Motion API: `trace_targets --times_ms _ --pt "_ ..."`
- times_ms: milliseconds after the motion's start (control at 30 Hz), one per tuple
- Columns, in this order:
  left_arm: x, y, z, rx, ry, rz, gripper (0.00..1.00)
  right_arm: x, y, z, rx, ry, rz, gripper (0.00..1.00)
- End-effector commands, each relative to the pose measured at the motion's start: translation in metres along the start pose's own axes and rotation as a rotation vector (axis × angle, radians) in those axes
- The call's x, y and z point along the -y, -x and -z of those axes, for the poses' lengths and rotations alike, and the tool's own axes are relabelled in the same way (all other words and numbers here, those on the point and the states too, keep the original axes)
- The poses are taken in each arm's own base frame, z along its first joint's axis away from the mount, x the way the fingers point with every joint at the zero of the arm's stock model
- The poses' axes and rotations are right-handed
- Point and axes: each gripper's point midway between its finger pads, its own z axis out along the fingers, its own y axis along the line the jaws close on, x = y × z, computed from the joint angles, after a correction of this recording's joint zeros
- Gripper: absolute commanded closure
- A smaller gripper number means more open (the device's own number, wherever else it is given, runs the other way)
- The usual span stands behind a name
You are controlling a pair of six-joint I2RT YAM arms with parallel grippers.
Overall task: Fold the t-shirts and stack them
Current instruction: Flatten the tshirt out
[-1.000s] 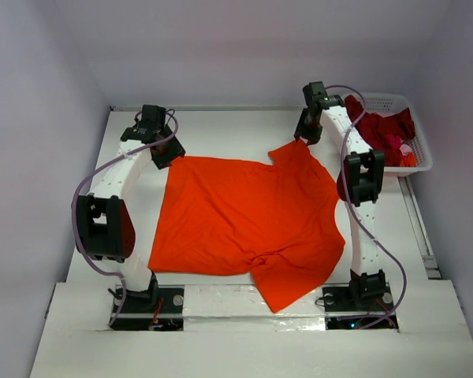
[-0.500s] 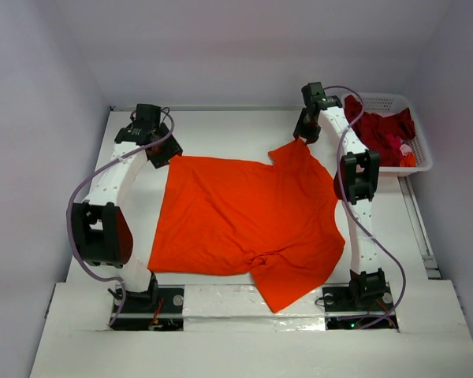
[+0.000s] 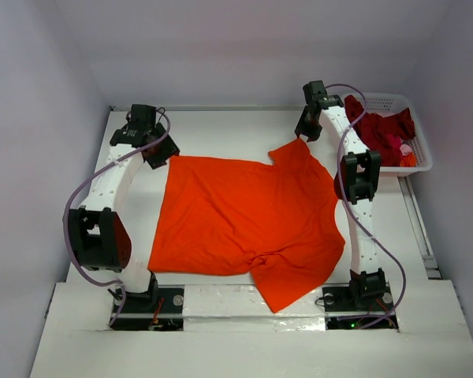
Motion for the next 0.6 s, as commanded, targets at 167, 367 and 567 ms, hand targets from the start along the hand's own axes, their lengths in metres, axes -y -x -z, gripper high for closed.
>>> trace_targets --times_ms 167,367,567 --pt "0.001 0.004 0.024 0.027 -0.037 -0.003 0.56 -0.003 0.009 -0.004 0.030 0.008 -0.050 0.56" --pt "0.006 0.005 0.032 0.014 -0.054 -0.004 0.56 -0.006 -0.001 -0.005 -0.018 0.025 -0.064 0.57" --pt "0.007 0.011 0.042 0.034 -0.066 0.000 0.56 -0.004 -0.005 -0.007 -0.033 0.015 -0.076 0.59"
